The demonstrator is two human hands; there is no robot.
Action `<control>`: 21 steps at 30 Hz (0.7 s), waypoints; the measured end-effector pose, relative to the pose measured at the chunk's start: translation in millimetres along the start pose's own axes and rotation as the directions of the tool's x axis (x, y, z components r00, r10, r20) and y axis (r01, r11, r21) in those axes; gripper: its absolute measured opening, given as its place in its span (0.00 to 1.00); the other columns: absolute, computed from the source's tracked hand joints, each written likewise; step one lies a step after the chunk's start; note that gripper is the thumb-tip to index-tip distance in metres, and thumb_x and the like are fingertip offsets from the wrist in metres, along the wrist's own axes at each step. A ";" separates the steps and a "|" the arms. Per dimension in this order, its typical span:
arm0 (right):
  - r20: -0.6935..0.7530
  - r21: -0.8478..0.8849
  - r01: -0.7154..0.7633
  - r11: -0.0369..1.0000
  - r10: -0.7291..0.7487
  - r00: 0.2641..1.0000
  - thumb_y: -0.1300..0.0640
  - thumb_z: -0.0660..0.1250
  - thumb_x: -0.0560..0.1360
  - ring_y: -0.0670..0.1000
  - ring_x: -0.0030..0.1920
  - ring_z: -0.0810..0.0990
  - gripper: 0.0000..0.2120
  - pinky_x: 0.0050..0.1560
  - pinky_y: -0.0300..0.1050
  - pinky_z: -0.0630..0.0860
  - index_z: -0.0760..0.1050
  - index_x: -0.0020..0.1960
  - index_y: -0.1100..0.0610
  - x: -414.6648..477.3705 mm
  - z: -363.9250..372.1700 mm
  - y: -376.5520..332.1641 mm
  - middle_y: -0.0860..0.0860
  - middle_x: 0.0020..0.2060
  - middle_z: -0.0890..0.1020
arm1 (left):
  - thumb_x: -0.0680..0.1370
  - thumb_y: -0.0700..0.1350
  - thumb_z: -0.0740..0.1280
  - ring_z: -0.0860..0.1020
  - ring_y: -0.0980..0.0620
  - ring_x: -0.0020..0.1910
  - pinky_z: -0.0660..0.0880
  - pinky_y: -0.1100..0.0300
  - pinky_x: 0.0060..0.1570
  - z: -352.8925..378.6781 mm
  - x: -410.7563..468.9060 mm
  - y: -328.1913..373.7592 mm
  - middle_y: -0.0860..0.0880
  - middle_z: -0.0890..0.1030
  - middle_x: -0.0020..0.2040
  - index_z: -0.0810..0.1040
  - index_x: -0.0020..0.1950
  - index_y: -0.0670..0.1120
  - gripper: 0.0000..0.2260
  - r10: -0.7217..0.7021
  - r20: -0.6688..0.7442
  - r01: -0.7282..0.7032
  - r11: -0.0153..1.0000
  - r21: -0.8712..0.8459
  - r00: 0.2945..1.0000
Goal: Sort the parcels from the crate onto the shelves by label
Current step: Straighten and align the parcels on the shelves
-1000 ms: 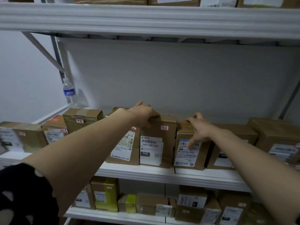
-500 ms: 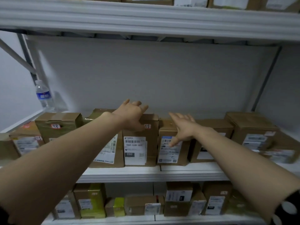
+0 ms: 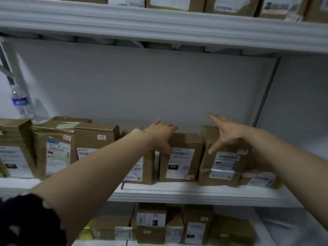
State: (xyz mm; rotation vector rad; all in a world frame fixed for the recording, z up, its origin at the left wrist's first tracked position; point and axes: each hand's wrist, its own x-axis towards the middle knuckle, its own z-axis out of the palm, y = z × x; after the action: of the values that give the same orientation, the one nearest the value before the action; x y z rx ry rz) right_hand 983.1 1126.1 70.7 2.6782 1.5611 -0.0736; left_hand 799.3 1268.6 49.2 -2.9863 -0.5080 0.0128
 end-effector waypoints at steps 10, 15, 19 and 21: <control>0.046 0.024 0.063 0.998 -0.064 0.997 0.40 0.79 0.60 0.58 0.73 0.56 0.58 0.73 0.57 0.54 0.43 0.77 0.39 13.2 29.1 74.1 0.55 0.73 0.58 | 0.73 0.51 0.73 0.67 0.45 0.69 0.60 0.50 0.70 12.4 49.1 25.7 0.46 0.70 0.70 0.60 0.75 0.47 0.35 -0.217 0.189 0.243 0.962 -0.125 0.958; 0.009 0.220 0.131 0.967 -0.136 0.991 0.48 0.80 0.62 0.57 0.70 0.55 0.53 0.70 0.54 0.58 0.49 0.76 0.38 19.2 32.9 74.9 0.54 0.69 0.58 | 0.71 0.46 0.74 0.70 0.47 0.67 0.67 0.51 0.66 8.9 48.9 18.7 0.48 0.71 0.69 0.62 0.74 0.48 0.35 -0.221 0.213 0.262 0.946 -0.190 0.952; -0.002 0.249 0.155 0.956 -0.160 0.987 0.49 0.80 0.62 0.57 0.70 0.54 0.53 0.70 0.55 0.58 0.50 0.76 0.37 25.6 35.2 70.3 0.53 0.69 0.58 | 0.71 0.46 0.75 0.69 0.47 0.68 0.67 0.52 0.66 6.2 44.0 9.0 0.48 0.69 0.70 0.61 0.75 0.47 0.37 -0.232 0.234 0.275 0.946 -0.173 0.944; -0.006 0.258 0.167 0.951 -0.172 0.985 0.49 0.80 0.62 0.57 0.70 0.54 0.52 0.70 0.55 0.59 0.50 0.75 0.37 28.1 34.7 67.4 0.53 0.68 0.59 | 0.70 0.46 0.76 0.69 0.47 0.68 0.67 0.51 0.66 7.5 41.4 5.1 0.48 0.69 0.70 0.60 0.75 0.47 0.38 -0.233 0.242 0.279 0.944 -0.178 0.942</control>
State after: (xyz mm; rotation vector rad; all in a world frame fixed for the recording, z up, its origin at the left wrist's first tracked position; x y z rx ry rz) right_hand 1054.9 1115.2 35.1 2.7092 1.8945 -0.3259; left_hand 839.9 1278.3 41.6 -3.1108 -0.9814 0.2849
